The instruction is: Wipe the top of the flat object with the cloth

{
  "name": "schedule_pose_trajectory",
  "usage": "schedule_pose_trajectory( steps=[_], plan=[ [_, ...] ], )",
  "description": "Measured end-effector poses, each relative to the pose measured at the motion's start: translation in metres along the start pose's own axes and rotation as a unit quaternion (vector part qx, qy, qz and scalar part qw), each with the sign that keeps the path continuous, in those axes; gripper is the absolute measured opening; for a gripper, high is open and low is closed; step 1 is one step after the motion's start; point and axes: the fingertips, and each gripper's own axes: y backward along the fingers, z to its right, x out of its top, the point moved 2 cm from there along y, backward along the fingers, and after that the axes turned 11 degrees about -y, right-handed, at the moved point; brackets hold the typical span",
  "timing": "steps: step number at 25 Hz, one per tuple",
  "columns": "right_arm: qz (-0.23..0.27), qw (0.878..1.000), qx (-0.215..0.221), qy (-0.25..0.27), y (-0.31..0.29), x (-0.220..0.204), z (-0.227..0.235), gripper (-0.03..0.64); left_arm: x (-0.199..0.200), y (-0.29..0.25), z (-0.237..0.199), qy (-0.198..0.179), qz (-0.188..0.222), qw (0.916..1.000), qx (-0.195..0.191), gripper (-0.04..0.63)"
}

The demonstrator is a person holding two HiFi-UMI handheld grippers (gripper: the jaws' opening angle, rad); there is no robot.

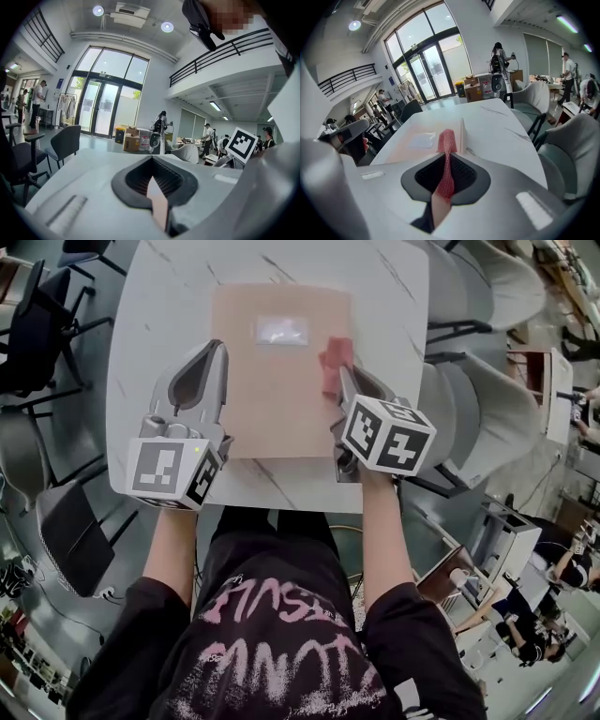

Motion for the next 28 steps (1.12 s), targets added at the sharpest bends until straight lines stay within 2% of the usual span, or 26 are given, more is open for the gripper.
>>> schedule_pose_trajectory(
  steps=[8, 19, 28],
  plan=[
    [0.010, 0.999, 0.053, -0.003, 0.012, -0.002, -0.039, 0.051, -0.001, 0.013, -0.014, 0.005, 0.004, 0.9998, 0.018, 0.000],
    [-0.063, 0.985, 0.158, 0.034, -0.011, -0.059, -0.154, 0.051, 0.000, 0.036, -0.036, 0.007, 0.007, 0.9988, 0.049, 0.000],
    [-0.087, 0.979, 0.180, 0.034, -0.016, -0.079, -0.174, 0.051, -0.006, 0.045, -0.044, 0.011, 0.002, 0.9981, 0.060, 0.000]
  ],
)
